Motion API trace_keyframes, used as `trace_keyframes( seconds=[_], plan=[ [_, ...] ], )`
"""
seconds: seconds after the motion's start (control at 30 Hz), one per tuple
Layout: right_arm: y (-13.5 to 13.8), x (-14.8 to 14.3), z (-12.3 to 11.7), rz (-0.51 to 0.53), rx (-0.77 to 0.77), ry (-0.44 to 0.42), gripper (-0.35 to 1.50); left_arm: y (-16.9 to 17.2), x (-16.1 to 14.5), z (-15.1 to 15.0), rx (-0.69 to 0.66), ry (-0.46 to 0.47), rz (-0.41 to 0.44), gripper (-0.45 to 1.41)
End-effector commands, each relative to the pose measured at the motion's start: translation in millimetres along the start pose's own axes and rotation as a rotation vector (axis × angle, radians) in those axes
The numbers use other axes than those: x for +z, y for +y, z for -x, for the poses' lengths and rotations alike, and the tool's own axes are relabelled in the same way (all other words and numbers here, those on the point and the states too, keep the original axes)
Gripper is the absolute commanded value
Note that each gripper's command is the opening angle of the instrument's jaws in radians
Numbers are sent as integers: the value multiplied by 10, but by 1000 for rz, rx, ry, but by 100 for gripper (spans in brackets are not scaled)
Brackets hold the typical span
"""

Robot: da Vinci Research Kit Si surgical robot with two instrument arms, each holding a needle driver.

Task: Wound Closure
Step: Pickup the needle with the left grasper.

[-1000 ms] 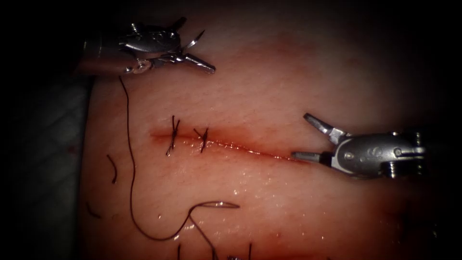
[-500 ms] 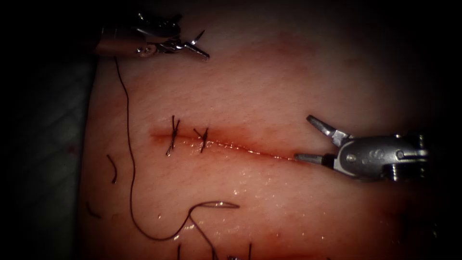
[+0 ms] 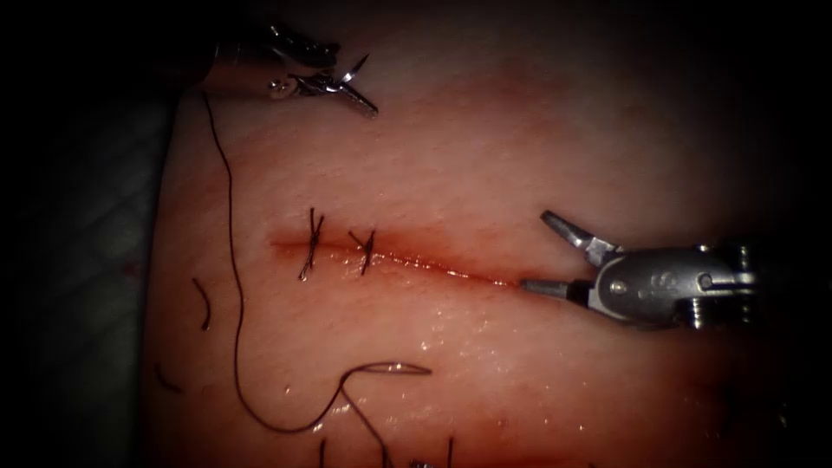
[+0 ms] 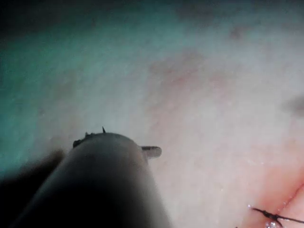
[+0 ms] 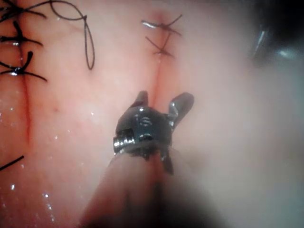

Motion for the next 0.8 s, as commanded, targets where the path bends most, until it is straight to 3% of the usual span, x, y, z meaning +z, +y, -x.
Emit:
trace_keyframes(
  seconds=[0.03, 0.1, 0.27, 0.3, 0.33, 0.37, 0.4, 0.43, 0.6, 0.73, 0.8],
  plan=[
    [-5, 7, 0, -3, -1, 0, 148, -5, 11, -3, -13, -4, -4, 101],
    [-6, 7, 0, -3, -1, 0, 148, -7, 12, -2, -11, -6, -4, 101],
    [-6, 7, 0, -3, -1, 0, 148, -12, 14, 4, -36, -35, 3, 49],
    [-6, 7, 0, -3, -1, 0, 148, -12, 14, 4, -36, -35, 3, 49],
    [-6, 7, 0, -3, -1, 0, 148, -12, 13, 5, -36, -35, 3, 36],
    [-6, 7, 0, -3, -1, 0, 148, -11, 12, 5, -36, -35, 4, 5],
    [-6, 7, 0, -3, -1, 0, 148, -11, 12, 4, -37, -36, 5, -10],
    [-6, 7, 0, -3, -1, 0, 148, -10, 10, 3, -39, -35, 12, -45],
    [-6, 7, 0, -3, -1, 0, 146, -5, 6, 1, -32, -33, 28, -45],
    [-4, 6, 0, -4, -1, -1, 145, 19, -5, 3, 214, -40, 50, -45],
    [-4, 6, 0, -4, -1, -1, 145, 24, -7, 3, 237, -41, 51, -45]
  ],
)
